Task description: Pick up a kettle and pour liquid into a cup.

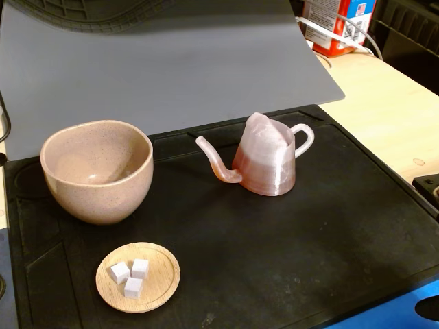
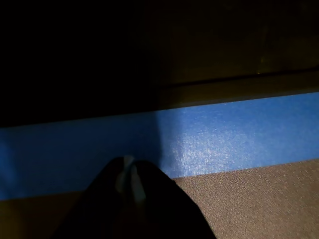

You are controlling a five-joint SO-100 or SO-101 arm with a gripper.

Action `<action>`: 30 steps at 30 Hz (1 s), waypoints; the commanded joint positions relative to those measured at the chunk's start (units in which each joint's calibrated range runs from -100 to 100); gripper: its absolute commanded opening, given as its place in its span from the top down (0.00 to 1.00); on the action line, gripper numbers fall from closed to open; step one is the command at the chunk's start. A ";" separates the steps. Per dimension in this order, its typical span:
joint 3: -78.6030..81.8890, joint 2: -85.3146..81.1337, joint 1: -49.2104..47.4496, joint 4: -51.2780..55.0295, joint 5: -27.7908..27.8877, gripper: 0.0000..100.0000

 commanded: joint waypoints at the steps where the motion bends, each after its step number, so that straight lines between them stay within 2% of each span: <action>1: 0.19 -0.10 -0.19 0.24 0.24 0.99; 30: 0.19 -0.10 0.19 0.24 0.24 0.99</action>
